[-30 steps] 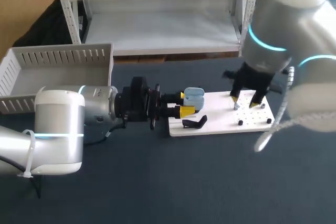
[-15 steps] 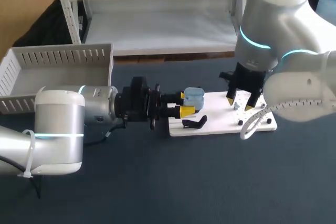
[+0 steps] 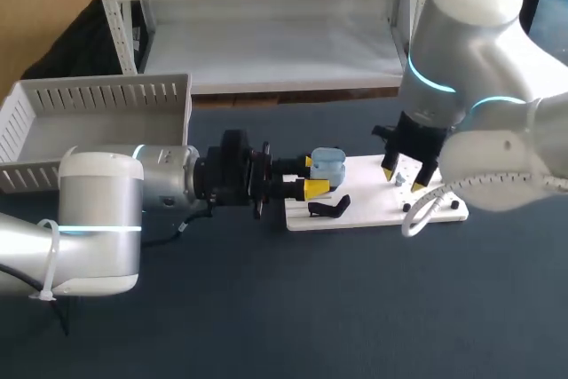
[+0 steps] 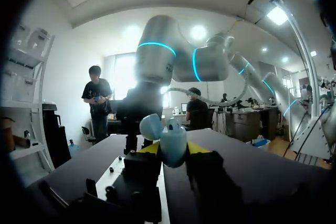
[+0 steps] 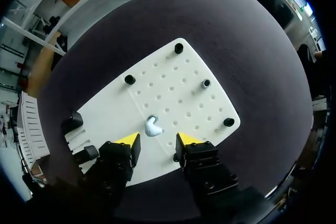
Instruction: Pick up each earbud case from the left stands, insert the matching earbuds, close the lid, and place the case in the box.
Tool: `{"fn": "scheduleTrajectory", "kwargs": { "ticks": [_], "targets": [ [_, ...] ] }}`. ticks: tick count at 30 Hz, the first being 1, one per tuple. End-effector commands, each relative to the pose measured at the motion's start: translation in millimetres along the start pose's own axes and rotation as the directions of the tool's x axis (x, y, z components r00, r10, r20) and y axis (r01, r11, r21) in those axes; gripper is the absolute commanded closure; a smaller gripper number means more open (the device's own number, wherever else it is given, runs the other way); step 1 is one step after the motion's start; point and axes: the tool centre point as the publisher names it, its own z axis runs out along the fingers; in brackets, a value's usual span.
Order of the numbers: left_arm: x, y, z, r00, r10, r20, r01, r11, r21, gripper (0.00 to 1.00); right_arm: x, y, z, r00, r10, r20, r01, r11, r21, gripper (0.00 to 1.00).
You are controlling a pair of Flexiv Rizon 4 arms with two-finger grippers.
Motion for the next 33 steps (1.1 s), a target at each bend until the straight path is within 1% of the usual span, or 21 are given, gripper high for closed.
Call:
{"fn": "scheduleTrajectory", "kwargs": {
  "ticks": [1, 4, 11, 15, 20, 23, 25, 26, 27, 30, 33],
  "targets": [
    [0.7, 0.6, 0.0, 1.000, 0.001, 0.002, -0.001, 1.000, 0.000, 1.00, -3.8, 2.8, 4.1, 1.000, 0.001, -0.002, -0.001, 1.000, 0.001, 0.59],
    [0.7, 0.6, 0.0, 1.000, 0.001, 0.002, -0.001, 1.000, 0.000, 1.00, -5.4, 3.6, 5.2, 1.000, 0.001, 0.001, -0.001, 1.000, -0.003, 0.61],
    [0.7, 0.6, 0.0, 1.000, 0.001, 0.002, -0.001, 1.000, 0.000, 1.00, -8.8, 4.8, 8.3, 1.000, -0.011, 0.003, 0.011, 1.000, 0.000, 0.71],
    [0.7, 0.6, 0.0, 1.000, 0.001, 0.002, -0.001, 1.000, 0.000, 1.00, -10.2, 7.1, 9.3, 1.000, -0.022, 0.000, 0.022, 1.000, -0.003, 0.74],
    [0.7, 0.6, 0.0, 1.000, 0.001, 0.002, -0.001, 1.000, 0.000, 1.00, -9.3, 7.3, 8.5, 0.999, -0.035, -0.003, 0.035, 0.999, -0.002, 0.82],
    [0.7, 0.6, 0.0, 1.000, 0.001, 0.002, -0.001, 1.000, 0.000, 1.00, -9.6, 7.3, 8.6, 0.999, -0.041, -0.006, 0.041, 0.999, 0.001, 0.83],
    [0.7, 0.6, 0.0, 1.000, 0.001, 0.002, -0.001, 1.000, 0.000, 1.00, -9.2, 7.2, 8.1, 0.999, -0.044, -0.008, 0.044, 0.999, 0.001, 0.88],
    [0.7, 0.6, 0.0, 1.000, 0.001, 0.002, -0.001, 1.000, 0.000, 1.00, -8.8, 7.2, 7.6, 0.999, -0.045, -0.008, 0.045, 0.999, 0.001, 0.97],
    [0.7, 0.6, 0.0, 1.000, 0.001, 0.002, -0.001, 1.000, 0.000, 1.00, -8.6, 7.1, 7.3, 0.999, -0.046, -0.009, 0.046, 0.999, 0.001, 1.00],
    [0.7, 0.6, 0.0, 1.000, 0.001, 0.002, -0.001, 1.000, 0.000, 1.00, -9.6, 7.0, 8.8, 0.999, -0.051, -0.010, 0.051, 0.999, 0.005, 1.00],
    [0.7, 0.6, 0.0, 1.000, 0.001, 0.002, -0.001, 1.000, 0.000, 1.00, -7.4, 5.0, 4.3, 0.998, -0.054, -0.011, 0.054, 0.999, 0.004, 1.00]
  ]
}}
